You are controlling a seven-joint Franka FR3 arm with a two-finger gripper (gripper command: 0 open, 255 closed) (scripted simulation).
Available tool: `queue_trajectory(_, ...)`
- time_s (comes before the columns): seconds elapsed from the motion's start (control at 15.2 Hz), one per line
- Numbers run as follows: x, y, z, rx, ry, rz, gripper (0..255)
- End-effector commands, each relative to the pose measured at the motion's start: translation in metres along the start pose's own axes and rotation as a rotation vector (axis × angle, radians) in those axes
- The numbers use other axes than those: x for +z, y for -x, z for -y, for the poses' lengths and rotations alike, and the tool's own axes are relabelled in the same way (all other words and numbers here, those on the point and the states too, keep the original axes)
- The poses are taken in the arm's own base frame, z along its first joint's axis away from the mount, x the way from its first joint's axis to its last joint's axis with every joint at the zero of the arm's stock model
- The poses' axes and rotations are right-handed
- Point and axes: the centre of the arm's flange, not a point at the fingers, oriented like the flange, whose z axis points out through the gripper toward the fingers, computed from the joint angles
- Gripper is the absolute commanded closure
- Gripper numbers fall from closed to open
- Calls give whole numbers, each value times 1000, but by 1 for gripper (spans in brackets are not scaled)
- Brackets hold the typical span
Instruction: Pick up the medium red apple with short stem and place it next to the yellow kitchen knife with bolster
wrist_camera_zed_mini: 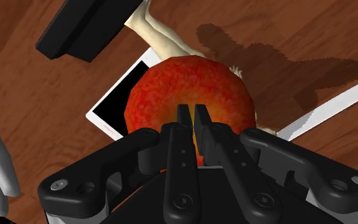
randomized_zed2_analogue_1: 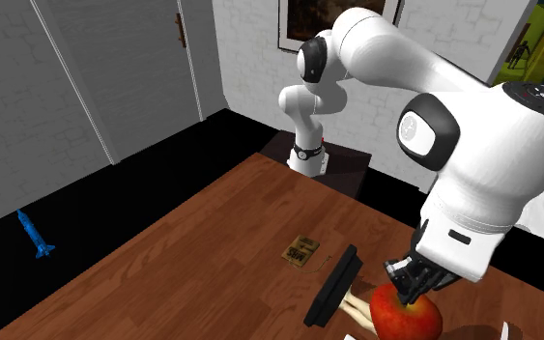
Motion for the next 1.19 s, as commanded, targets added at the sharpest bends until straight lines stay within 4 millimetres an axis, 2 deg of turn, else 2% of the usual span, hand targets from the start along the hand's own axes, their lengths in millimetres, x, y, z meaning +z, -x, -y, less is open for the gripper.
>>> queue_trajectory(0.0,71,-2,6,-10,-4,97,255)
queue_trajectory(0.46,71,-2,6,-10,-4,97,255)
queue_trajectory(0.53,71,-11,5,-10,-3,97,0)
queue_trajectory(0.59,69,-18,2,-9,-4,98,0)
queue_trajectory(0.73,67,-16,-13,-11,-6,98,0)
queue_trajectory(0.79,60,-12,-10,-10,-6,98,0)
queue_trajectory(0.86,71,-2,6,-10,-4,97,0)
queue_trajectory(1.12,21,-7,5,-10,-4,97,0)
